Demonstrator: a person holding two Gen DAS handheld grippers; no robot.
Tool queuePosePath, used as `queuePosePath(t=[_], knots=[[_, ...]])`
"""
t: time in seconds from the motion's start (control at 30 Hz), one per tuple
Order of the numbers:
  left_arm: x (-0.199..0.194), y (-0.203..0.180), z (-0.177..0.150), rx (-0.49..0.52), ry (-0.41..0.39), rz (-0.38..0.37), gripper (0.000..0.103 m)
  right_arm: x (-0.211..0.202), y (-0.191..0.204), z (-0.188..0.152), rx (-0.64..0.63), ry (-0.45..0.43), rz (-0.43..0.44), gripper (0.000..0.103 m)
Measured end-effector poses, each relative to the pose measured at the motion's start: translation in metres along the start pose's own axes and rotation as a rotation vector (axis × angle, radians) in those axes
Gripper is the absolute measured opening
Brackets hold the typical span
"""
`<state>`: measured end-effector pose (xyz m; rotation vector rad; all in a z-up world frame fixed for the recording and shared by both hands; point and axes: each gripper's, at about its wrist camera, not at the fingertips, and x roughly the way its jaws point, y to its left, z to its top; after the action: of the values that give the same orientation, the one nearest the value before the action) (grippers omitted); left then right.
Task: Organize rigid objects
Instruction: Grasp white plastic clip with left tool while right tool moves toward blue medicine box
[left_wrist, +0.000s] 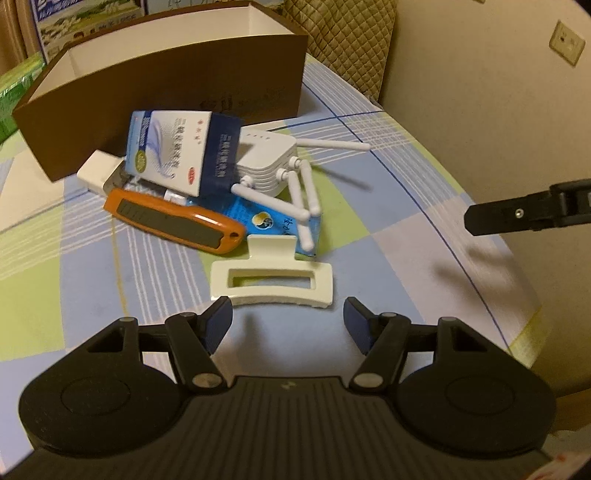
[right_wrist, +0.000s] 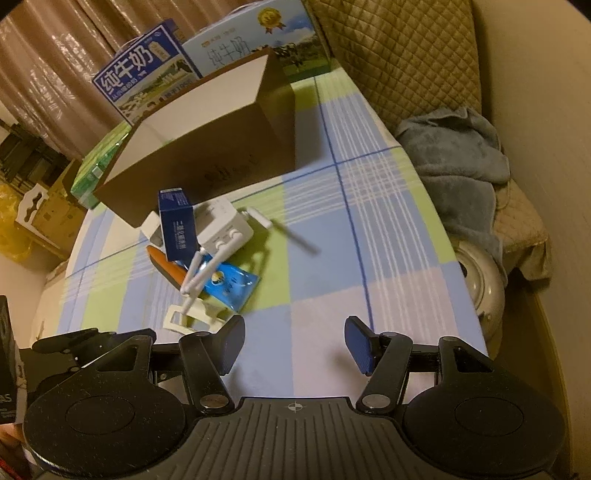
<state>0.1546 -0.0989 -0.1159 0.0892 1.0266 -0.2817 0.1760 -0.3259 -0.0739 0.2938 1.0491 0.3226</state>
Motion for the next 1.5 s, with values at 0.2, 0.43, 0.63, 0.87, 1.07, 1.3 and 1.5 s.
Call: queuePosePath(t=[0.2,0.43,0.63,0.87,1.07,1.3,1.5], knots=[[0.014,-0.014,0.002,0.042,0.002,0.078,0.063,-0.004,-0.007,-0.003,0.016,0.003,-0.002,0.057],[0.018,0.002,-0.002,-0.006,0.021,0.157,0.065,-0.001,-0.012,-0.006,0.038,0.016,-0.006,0.057],[0.007,0.057,-0.016,-0.141,0.026,0.225,0.065,0.003,-0.012,-0.004,0.045,0.020,-0.005,0.057],[-0.011,0.103,-0.024,-0.204,0.001,0.232,0.063,0.012,-0.008,0.001,0.037,0.029,-0.005,0.057],[-0.022,0.099,-0.010,-0.191,-0.064,0.053,0.066,0.016,0.000,0.005,0.021,0.028,0.000,0.057],[0.006,0.095,0.015,-0.202,-0.018,0.054,0.067,0.018,0.005,0.007,0.019,0.025,-0.004,0.057],[0.022,0.100,0.028,-0.210,0.020,0.054,0.065,0.018,0.003,0.005,0.042,0.024,-0.020,0.057]])
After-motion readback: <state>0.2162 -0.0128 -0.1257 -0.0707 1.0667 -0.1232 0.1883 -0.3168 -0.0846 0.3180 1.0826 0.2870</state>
